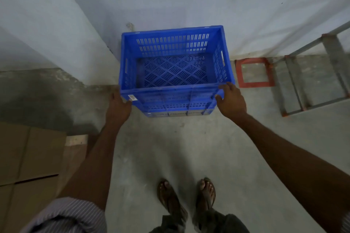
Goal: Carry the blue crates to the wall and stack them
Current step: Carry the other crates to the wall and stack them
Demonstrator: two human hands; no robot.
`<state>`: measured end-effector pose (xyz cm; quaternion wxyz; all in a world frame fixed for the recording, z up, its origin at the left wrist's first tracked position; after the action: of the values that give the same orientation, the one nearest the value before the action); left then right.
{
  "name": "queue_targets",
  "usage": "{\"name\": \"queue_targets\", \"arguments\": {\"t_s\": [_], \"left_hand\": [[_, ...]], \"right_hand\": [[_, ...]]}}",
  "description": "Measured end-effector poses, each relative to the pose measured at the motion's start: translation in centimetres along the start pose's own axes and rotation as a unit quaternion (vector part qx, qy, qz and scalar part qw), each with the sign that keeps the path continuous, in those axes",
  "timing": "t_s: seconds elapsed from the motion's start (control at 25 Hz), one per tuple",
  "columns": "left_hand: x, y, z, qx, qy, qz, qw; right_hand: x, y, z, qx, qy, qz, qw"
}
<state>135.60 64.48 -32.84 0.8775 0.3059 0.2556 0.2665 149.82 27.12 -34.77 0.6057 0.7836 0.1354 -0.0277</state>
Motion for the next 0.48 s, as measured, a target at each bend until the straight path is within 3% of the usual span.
{"name": "queue_targets", "arguments": {"t_s": [0.08, 0.28, 0.48], "left_hand": [[-5.7, 0.8, 2.5, -0.049, 0.011, 0.030, 0.998], [-20.7, 2.7, 6.6, -0.167, -0.092, 0.019, 0.981], [-38.8, 5.2, 7.1, -0.253, -0.128, -0.011, 0.959]], "right_hand": [[-4.7, 2.8, -0.2, 0.097, -0.025, -0.002, 0.995], [-18.8, 12.2, 0.0, 0.328, -0.075, 0.013, 0.941], [-36.4, 17.6, -1.0, 0.384, -0.062, 0.009, 0.921]]}}
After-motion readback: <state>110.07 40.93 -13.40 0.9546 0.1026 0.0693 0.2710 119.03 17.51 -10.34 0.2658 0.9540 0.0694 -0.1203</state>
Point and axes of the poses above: each hand's wrist, its own x-axis towards the middle knuckle, its own y-axis out of the back of the hand, z = x × y, the point moved 2 cm from there along x, towards the middle knuckle, and after that the axes turned 9 degrees about -x, right-handed, at the moved point
